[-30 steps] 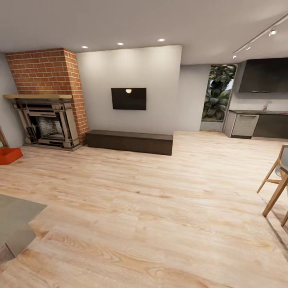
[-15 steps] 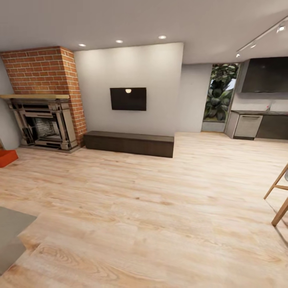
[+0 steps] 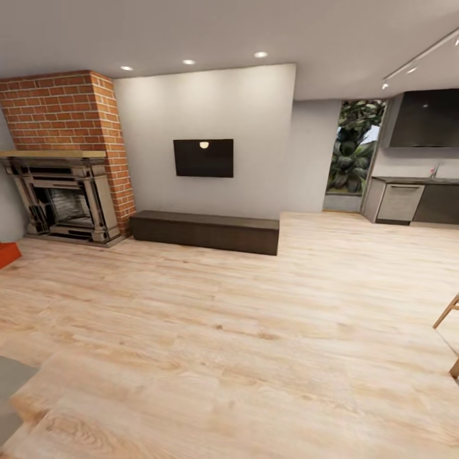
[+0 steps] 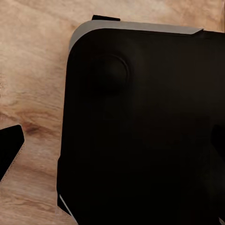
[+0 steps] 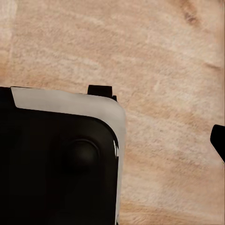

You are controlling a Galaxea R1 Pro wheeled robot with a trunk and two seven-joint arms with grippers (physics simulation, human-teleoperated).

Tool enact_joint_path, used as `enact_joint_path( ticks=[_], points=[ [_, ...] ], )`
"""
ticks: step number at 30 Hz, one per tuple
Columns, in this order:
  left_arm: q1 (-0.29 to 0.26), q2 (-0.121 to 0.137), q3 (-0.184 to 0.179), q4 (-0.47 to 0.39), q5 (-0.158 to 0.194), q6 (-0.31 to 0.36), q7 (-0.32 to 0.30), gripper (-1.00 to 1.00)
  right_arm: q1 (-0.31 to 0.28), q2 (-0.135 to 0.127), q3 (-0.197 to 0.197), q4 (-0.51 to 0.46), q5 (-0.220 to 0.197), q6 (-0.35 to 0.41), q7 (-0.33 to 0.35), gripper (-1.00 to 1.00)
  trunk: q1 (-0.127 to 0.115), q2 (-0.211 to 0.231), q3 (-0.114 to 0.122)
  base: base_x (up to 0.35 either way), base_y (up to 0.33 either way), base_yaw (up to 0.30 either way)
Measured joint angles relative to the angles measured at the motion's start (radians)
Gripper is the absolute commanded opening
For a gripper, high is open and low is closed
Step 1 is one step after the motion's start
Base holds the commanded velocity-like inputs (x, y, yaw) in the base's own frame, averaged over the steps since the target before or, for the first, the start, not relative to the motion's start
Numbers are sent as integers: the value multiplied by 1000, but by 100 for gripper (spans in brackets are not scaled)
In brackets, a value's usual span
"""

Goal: Move the two storage containers from the living room to the garage. In the garage, place one container on the floor and stack the other container on top of it (either order is fine).

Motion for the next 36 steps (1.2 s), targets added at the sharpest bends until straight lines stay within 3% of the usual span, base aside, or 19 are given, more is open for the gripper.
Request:
enact_joint_path(
  ticks=[26,36],
  points=[
    [0,-1,0,0,-1,0,0,100,0,0,-1,0,-3,0,0,100,0,0,0,322,0,244],
    [0,-1,0,0,-1,0,0,100,0,0,1,0,0,0,0,100,0,0,0,322,0,17]
  ],
)
